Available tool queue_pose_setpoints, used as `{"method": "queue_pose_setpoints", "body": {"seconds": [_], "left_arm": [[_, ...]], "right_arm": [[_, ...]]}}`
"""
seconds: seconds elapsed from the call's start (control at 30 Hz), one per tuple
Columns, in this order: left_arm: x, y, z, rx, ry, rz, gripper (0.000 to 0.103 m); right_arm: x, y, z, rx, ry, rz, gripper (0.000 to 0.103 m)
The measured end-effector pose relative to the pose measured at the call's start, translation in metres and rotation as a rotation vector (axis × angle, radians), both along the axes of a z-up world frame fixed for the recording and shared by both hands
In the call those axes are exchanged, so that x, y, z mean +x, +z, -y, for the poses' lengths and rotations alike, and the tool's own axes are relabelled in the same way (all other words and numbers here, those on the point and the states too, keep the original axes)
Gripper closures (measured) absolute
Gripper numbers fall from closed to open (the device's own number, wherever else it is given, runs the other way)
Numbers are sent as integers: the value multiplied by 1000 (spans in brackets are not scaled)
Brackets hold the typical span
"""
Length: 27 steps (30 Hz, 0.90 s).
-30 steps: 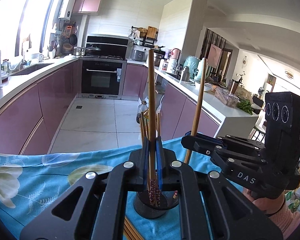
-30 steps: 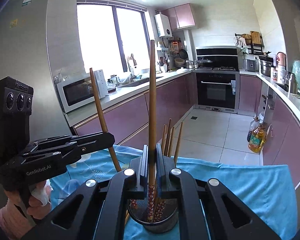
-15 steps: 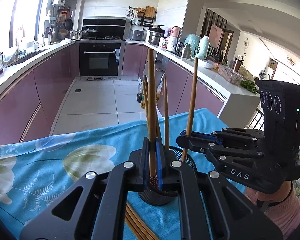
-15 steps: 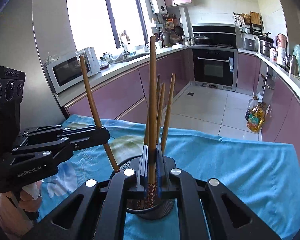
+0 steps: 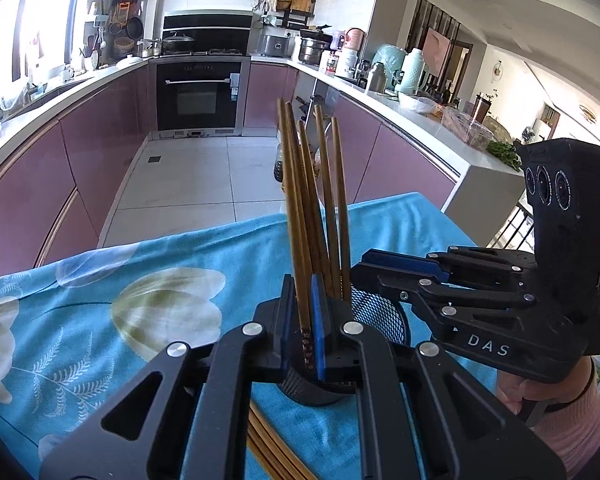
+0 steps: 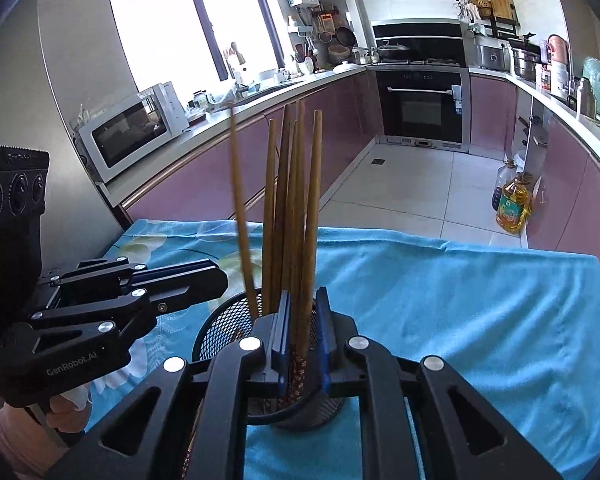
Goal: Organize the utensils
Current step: 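Lower both chopsticks into the mesh cup and open both tools, then move both open tools back to the chopsticks lying on the cloth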
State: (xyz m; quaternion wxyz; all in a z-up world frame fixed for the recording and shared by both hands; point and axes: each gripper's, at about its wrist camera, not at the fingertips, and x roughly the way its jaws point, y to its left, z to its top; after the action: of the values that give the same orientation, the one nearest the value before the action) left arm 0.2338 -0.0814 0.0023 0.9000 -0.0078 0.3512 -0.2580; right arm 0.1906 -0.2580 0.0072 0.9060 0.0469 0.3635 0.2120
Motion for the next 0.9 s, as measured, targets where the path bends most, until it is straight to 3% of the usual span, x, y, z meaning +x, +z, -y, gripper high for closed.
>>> {"method": "queue_pose_setpoints", "body": {"seconds": [0.2,0.33,0.43,0.63,0.9], "left_arm": [[-8,-2,-7,-21,21,5,90],[-25,2,-16,-13,52,52,78],[-43,5,-27,-12,79,80,62],[-75,-6,-48,27,122,102,59],[-104,-52,-71,77,151,13,55]], "right_arm": [[-8,3,4,26,-3,24,80],[-21,8,5,42,8,55,74],[-35,13,5,55,28,81,71],[-67,12,-3,87,97,99,61],[-88,-32,-33,43,171,-11,55]]}}
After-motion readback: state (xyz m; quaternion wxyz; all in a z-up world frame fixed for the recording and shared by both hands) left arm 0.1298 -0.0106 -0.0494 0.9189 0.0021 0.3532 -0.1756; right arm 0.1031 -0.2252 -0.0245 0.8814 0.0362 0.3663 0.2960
